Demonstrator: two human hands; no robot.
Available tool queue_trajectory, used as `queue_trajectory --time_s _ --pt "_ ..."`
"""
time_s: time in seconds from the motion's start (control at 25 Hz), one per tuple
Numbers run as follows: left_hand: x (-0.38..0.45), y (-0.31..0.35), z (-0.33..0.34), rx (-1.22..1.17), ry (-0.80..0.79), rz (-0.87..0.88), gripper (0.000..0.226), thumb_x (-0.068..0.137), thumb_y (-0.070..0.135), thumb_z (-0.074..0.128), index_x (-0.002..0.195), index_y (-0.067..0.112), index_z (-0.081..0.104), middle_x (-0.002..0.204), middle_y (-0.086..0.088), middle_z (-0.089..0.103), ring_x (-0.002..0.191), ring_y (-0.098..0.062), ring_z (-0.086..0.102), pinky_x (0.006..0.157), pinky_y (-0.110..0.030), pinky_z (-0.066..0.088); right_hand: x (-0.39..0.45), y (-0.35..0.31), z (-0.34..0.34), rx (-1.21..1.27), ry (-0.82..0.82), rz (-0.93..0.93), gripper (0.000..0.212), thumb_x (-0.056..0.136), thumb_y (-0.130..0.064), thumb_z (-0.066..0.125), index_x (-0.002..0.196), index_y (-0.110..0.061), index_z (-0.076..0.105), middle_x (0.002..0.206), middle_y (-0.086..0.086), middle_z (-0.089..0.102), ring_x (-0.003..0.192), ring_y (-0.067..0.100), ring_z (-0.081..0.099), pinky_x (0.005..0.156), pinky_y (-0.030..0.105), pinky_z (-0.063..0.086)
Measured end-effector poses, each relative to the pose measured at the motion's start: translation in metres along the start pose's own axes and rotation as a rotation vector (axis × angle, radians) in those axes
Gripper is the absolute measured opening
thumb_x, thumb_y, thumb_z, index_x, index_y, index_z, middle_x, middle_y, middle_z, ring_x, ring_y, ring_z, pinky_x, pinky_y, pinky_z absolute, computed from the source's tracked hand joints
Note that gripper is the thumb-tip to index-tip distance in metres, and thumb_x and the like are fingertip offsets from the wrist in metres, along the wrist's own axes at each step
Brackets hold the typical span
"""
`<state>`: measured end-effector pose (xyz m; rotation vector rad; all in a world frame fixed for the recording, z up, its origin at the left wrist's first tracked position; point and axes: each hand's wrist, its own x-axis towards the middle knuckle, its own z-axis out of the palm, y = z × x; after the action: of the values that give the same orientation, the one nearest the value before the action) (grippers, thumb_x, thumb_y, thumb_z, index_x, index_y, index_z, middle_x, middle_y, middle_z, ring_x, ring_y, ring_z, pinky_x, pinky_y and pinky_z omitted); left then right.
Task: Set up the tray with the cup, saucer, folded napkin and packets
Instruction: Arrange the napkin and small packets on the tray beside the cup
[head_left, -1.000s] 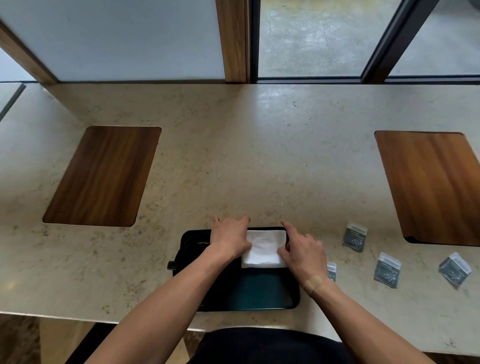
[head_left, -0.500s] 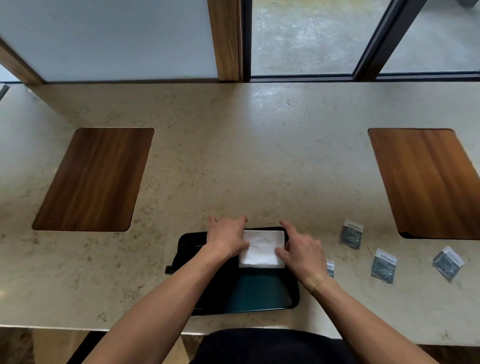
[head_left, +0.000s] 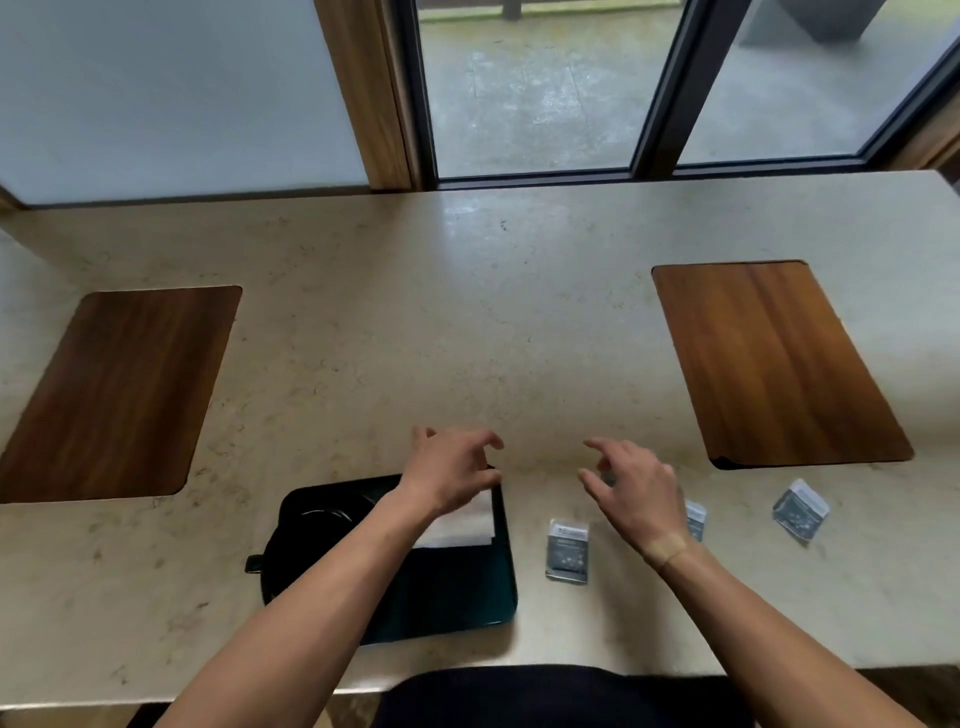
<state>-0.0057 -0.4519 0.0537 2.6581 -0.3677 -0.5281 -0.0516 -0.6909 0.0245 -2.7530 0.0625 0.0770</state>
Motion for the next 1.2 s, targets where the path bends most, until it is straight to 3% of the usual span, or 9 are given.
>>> queue_trajectory --time_s 0.2,0.44,0.72,1.2 --pt "0.003 0.052 0.036 0.056 -0.026 0.017 0.038 0.08 0.048 0.065 0.116 0.037 0.06 0.103 0.013 0.066 0.105 -0.012 0.056 0.083 -0.034 0.024 -0.015 0.061 -0.016 -0.065 -0.038 0.044 0.044 0.086 -0.045 0.063 0.126 -0.03 0.057 0.104 -0.003 0.065 0.096 0.019 0.058 0.078 0.037 0.048" --pt "0.001 0.079 0.07 0.194 -0.113 -0.036 0.045 0.08 0.055 0.062 0.122 0.04 0.056 0.126 0.008 0.054 0.121 -0.017 0.043 0.098 -0.041 0.027 -0.025 0.127 -0.028 -0.063 -0.151 0.086 0.05 0.084 -0.052 0.062 0.13 -0.032 0.052 0.118 -0.006 0.058 0.107 0.014 0.054 0.085 0.038 0.049" --pt "-0.012 0.086 0.09 0.214 -0.139 -0.102 0.04 0.077 0.048 0.065 0.115 0.039 0.057 0.12 0.007 0.05 0.115 -0.017 0.043 0.092 -0.038 0.025 -0.029 0.145 -0.021 -0.06 -0.242 0.019 0.044 0.081 -0.055 0.063 0.12 -0.034 0.057 0.11 -0.009 0.058 0.098 0.012 0.054 0.082 0.034 0.047" --pt "-0.002 0.078 0.097 0.294 -0.205 0.008 0.039 0.074 0.049 0.067 0.107 0.033 0.051 0.111 0.006 0.058 0.107 -0.02 0.048 0.092 -0.04 0.025 -0.02 0.135 -0.013 0.01 -0.339 0.173 0.031 0.076 -0.048 0.073 0.095 -0.035 0.053 0.097 -0.011 0.056 0.089 0.008 0.05 0.076 0.028 0.044"
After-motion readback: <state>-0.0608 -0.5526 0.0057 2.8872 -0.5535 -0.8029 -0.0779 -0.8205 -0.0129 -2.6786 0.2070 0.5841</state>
